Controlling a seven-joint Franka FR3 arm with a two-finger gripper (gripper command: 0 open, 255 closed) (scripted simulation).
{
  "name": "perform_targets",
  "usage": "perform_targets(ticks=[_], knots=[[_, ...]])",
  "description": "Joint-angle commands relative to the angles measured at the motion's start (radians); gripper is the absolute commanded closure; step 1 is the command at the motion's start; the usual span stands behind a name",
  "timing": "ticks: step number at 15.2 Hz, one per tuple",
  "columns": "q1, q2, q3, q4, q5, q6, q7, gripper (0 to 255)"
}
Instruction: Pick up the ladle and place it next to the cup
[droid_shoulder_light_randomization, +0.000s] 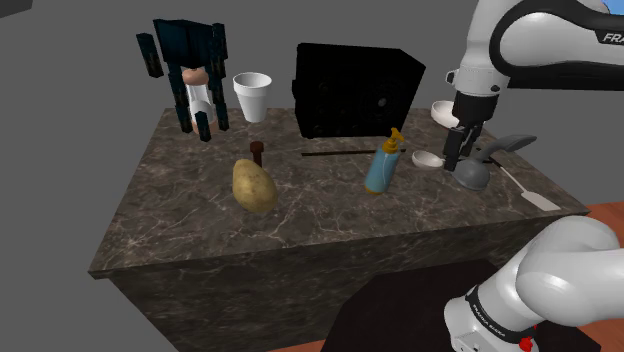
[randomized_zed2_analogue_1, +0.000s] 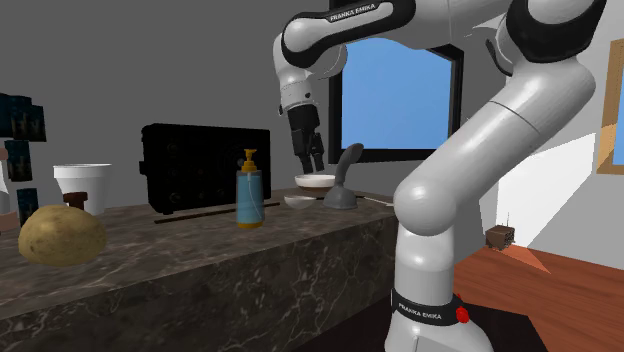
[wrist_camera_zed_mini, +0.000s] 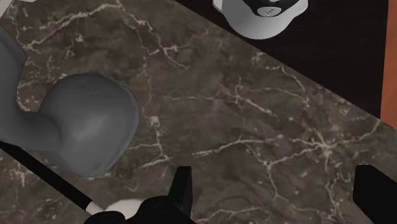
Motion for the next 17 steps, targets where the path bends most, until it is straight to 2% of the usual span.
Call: perform_targets(ticks=[1, 8, 12, 15, 17], knots=[[0.0, 0.0, 0.0, 0.0, 0.0, 0.0, 0.0, 0], [-0.025, 0.199, -0.243, 0.113, 0.021, 0.099, -0.247, 0], [-0.018, 0.357, -0.377, 0.213, 0.086, 0.131, -0.406, 0], [-0.011, 0.5, -0.473, 0.306, 0.168, 0.133, -0.54, 0], [-0.012, 0.512, -0.478, 0.301, 0.177, 0.145, -0.554, 0]])
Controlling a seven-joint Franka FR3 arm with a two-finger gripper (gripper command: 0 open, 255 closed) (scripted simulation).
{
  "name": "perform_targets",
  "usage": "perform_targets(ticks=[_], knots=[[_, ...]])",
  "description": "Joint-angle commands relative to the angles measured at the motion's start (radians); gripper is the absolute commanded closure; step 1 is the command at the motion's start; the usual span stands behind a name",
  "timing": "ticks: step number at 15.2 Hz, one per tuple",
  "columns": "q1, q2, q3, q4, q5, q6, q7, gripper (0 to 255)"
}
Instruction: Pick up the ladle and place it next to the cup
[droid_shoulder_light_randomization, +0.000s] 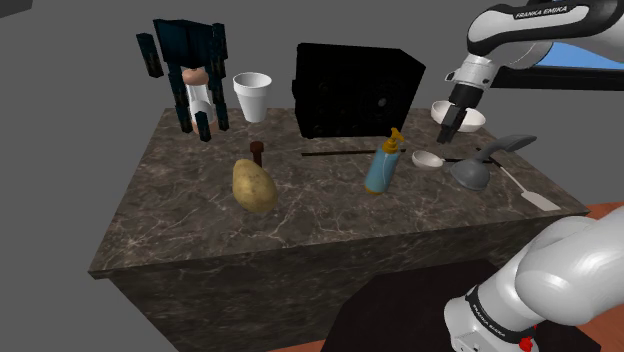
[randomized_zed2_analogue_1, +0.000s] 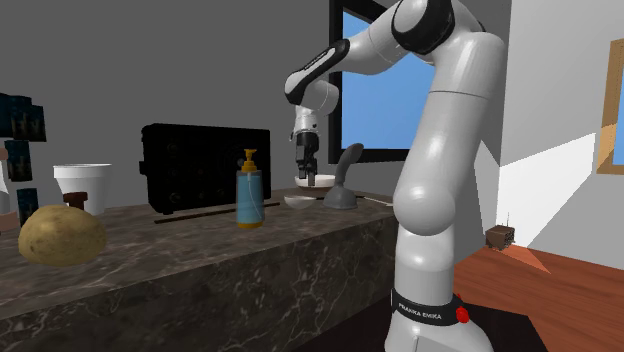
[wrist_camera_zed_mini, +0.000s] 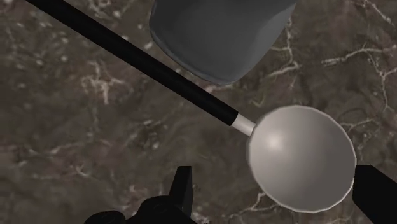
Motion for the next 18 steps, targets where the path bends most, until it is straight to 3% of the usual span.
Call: perform_targets(ticks=[1, 6, 14, 15, 18], knots=[[-0.001, 0.01, -0.008, -0.013, 0.008, 0.018, -0.016, 0], [0.001, -0.002, -0.001, -0.095, 0.008, 0.092, -0.013, 0], [0.001, -0.002, -0.001, -0.095, 0.008, 0.091, -0.013, 0], [0.001, -0.002, -0.001, -0.095, 0.008, 0.091, -0.013, 255], [0.001, -0.002, -0.001, -0.095, 0.008, 0.091, -0.013, 255]])
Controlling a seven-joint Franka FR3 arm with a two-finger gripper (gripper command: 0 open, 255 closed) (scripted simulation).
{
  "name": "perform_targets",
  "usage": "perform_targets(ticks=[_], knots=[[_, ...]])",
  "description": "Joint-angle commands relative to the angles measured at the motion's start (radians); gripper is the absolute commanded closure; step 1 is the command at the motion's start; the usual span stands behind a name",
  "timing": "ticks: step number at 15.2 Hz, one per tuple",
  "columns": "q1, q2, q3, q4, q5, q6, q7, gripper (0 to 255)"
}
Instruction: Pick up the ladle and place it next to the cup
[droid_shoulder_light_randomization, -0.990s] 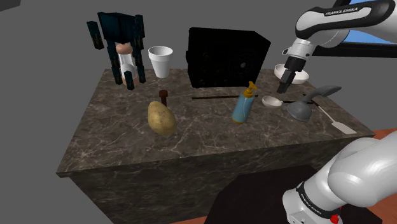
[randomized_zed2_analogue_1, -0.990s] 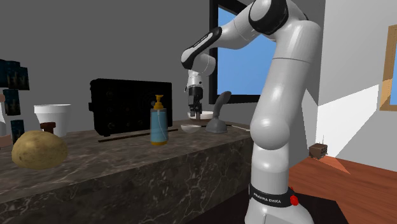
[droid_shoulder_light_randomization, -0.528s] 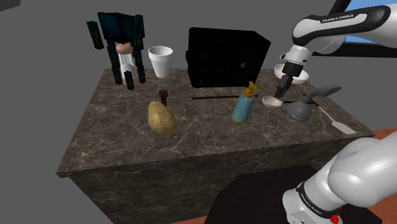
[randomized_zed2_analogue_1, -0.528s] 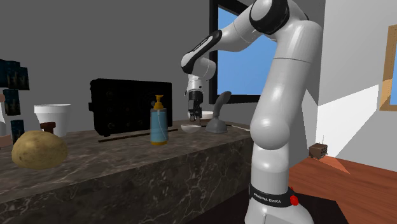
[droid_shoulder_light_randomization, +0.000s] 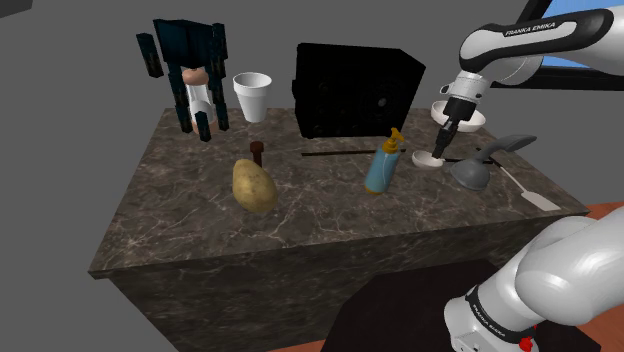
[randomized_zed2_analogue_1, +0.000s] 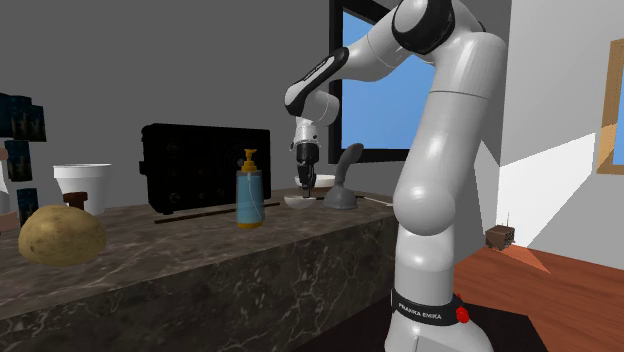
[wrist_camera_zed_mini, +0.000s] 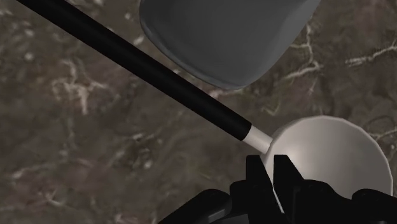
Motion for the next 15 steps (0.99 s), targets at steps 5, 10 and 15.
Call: perform_targets(ticks=[5, 10, 15], knots=[[0.0, 0.0, 0.0, 0.0, 0.0, 0.0, 0.0, 255], [0.0, -0.017, 0.006, 0.04, -0.005, -0.052, 0.016, 255], [0.001, -0.032, 0.013, 0.094, -0.008, -0.118, 0.033, 255]])
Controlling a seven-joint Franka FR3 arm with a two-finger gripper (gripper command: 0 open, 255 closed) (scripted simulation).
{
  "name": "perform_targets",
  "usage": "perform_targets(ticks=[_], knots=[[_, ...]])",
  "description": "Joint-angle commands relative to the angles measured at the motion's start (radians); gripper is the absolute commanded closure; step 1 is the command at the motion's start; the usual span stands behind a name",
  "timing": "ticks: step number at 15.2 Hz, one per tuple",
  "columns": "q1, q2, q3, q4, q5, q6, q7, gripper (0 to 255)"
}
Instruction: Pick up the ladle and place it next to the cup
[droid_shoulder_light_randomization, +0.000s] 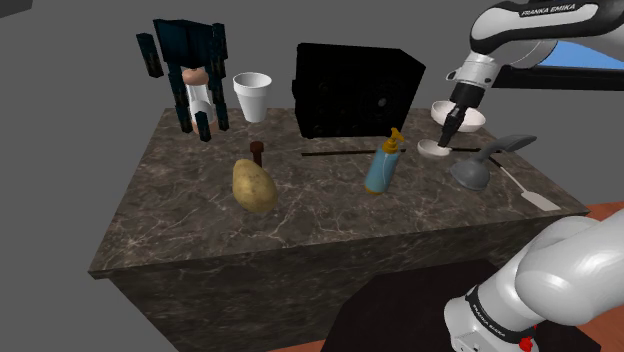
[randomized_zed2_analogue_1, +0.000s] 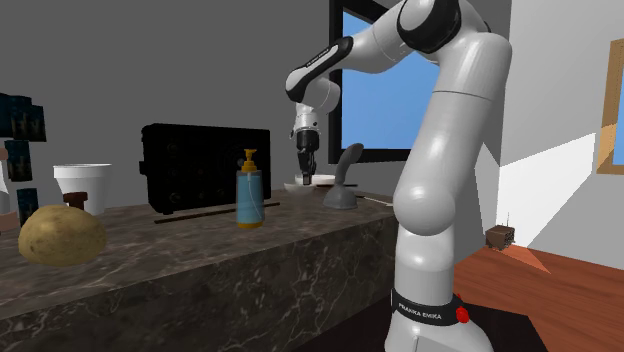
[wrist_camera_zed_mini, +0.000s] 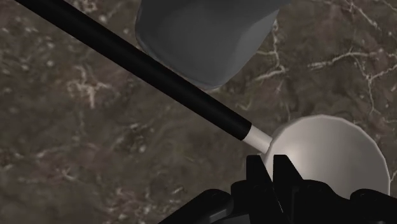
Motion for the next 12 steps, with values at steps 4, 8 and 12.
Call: perform_targets(ticks=[4, 8, 12], knots=[[0.002, -0.01, 0.007, 0.06, 0.0, -0.067, 0.017, 255], [0.004, -0.014, 0.01, 0.11, 0.001, -0.12, 0.028, 255], [0.007, -0.013, 0.013, 0.163, 0.004, -0.172, 0.038, 255]])
